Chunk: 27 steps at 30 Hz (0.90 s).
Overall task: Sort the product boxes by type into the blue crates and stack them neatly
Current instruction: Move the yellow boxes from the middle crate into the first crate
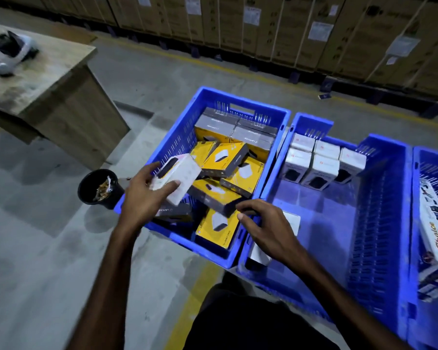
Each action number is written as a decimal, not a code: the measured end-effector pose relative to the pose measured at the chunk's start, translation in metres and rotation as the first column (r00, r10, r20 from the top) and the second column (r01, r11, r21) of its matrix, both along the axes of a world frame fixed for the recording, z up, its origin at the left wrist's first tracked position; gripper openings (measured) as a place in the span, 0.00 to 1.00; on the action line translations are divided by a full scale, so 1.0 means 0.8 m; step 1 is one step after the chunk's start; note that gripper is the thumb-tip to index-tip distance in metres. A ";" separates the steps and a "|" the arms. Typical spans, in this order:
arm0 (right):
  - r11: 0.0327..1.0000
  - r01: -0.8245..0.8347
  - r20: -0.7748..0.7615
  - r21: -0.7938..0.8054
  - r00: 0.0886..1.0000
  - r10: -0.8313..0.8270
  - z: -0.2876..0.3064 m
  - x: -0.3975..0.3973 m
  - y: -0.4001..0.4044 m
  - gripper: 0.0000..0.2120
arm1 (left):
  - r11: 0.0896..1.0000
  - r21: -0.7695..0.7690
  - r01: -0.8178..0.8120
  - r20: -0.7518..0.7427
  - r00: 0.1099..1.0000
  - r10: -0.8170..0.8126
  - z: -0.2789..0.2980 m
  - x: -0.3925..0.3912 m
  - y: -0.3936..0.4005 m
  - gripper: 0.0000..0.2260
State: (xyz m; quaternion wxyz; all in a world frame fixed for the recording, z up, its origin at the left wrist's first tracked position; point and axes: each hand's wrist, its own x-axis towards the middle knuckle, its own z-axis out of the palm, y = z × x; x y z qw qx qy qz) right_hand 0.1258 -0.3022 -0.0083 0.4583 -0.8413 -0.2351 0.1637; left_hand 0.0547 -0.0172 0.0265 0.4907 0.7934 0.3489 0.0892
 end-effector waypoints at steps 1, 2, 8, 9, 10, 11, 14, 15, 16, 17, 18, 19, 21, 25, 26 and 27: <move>1.000 0.011 -0.033 0.027 0.999 -0.010 0.001 0.000 0.001 0.11 | 0.986 -0.157 -0.062 0.069 0.995 0.074 -0.006 -0.004 -0.012 0.34; 0.998 0.014 -0.071 0.059 0.997 -0.009 0.004 0.000 0.002 0.13 | 0.943 -0.318 -0.099 0.119 0.983 0.143 -0.014 -0.006 -0.024 0.35; 0.978 -0.060 -0.225 0.198 0.969 0.105 0.018 -0.007 0.009 0.37 | 0.453 -0.891 -0.024 0.163 0.915 0.369 -0.018 0.006 -0.140 0.30; 0.982 -0.080 -0.180 0.170 0.978 0.110 0.019 -0.008 0.006 0.41 | 0.353 -0.935 -0.027 0.128 0.904 0.409 -0.015 0.010 -0.155 0.30; 0.988 -0.083 -0.111 0.129 0.989 0.097 0.020 -0.010 0.002 0.44 | 0.256 -0.965 -0.047 0.072 0.896 0.439 -0.012 0.014 -0.167 0.30; 0.994 -0.060 -0.037 0.094 0.997 0.063 0.019 -0.010 -0.003 0.45 | 0.177 -0.982 -0.062 0.024 0.894 0.448 -0.009 0.019 -0.179 0.27; 0.993 0.084 0.109 0.085 0.990 -0.093 0.018 -0.004 -0.021 0.40 | 0.078 -0.996 -0.033 0.002 0.914 0.406 0.006 0.033 -0.214 0.10; 0.987 0.130 0.137 0.097 0.980 -0.142 0.019 0.001 -0.028 0.37 | 0.075 -0.997 -0.032 -0.001 0.922 0.387 0.007 0.037 -0.221 0.10; 0.980 0.165 0.154 0.112 0.971 -0.181 0.020 0.006 -0.036 0.34 | 0.081 -0.995 -0.050 -0.017 0.930 0.367 0.007 0.041 -0.226 0.12; 0.972 0.193 0.160 0.135 0.964 -0.213 0.022 0.011 -0.045 0.30 | 0.078 -0.995 -0.066 -0.034 0.935 0.354 0.009 0.043 -0.227 0.16; 0.963 0.218 0.160 0.157 0.957 -0.243 0.024 0.016 -0.051 0.27 | 0.067 -0.995 -0.074 -0.047 0.938 0.343 0.008 0.046 -0.225 0.20; 0.957 0.235 0.160 0.172 0.952 -0.263 0.027 0.019 -0.059 0.25 | 0.062 -0.995 -0.078 -0.054 0.946 0.318 0.010 0.048 -0.223 0.23; 0.966 0.203 0.183 0.160 0.956 -0.231 0.034 0.019 -0.069 0.29 | 0.085 -0.994 -0.063 -0.037 0.962 0.272 0.013 0.052 -0.222 0.24; 0.970 0.241 0.237 0.029 0.941 -0.241 0.034 0.006 -0.072 0.41 | 0.211 -0.977 0.024 0.068 0.977 0.203 0.019 0.060 -0.248 0.27; 0.953 0.302 0.229 0.035 0.925 -0.302 0.032 0.005 -0.075 0.41 | 0.282 -0.959 0.041 0.094 0.980 0.178 0.017 0.061 -0.258 0.32; 0.934 0.353 0.223 0.047 0.908 -0.354 0.030 0.006 -0.081 0.39 | 0.360 -0.931 0.060 0.117 0.984 0.138 0.016 0.062 -0.269 0.36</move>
